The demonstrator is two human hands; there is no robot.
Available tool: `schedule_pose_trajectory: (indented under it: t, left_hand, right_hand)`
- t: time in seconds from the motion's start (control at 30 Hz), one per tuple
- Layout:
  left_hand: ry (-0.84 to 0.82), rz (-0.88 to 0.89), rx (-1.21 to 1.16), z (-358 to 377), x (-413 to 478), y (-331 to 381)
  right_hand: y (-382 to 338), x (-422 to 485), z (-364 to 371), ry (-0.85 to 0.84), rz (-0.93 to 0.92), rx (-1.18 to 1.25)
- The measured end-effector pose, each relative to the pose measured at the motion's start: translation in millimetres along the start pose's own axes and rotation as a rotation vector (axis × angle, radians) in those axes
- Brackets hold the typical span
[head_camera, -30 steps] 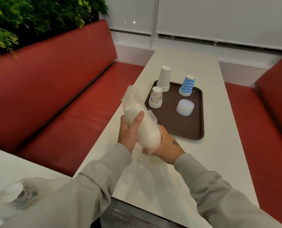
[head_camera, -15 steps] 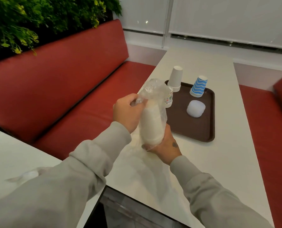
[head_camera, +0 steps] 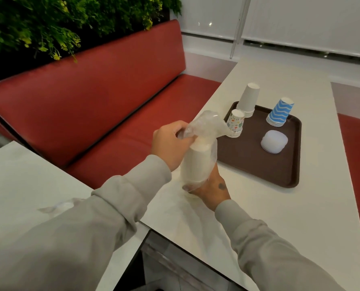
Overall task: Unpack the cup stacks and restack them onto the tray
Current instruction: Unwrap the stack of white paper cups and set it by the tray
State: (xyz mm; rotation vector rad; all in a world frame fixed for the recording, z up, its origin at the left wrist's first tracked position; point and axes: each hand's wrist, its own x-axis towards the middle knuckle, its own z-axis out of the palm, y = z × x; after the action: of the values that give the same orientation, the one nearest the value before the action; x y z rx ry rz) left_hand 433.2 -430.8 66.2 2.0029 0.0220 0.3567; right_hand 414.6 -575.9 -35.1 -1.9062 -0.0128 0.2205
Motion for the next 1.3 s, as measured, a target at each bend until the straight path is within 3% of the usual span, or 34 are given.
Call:
schedule_pose_trajectory:
  t: [0.37, 0.7, 0.97, 1.1, 1.3]
  left_hand:
    - [0.016, 0.085, -0.172, -12, 26, 43]
    - [-0.134, 0.211, -0.09, -7, 44, 74]
    - [-0.321, 0.175, 0.014, -6, 45, 76]
    - [-0.258, 0.193, 0.127, -7, 53, 72]
    - [-0.095, 0.245, 0.037, -19, 65, 91]
  right_hand:
    - [-44, -10, -41, 0.075, -0.294, 0.1]
    - [-153, 0, -99, 0.356, -0.6, 0.273]
    - [-191, 2, -113, 0.445, -0.566, 0.362]
    - [-207, -6, -133, 0.503, -0.577, 0.476]
    - [-201, -40, -159, 0.562, -0.596, 0.477]
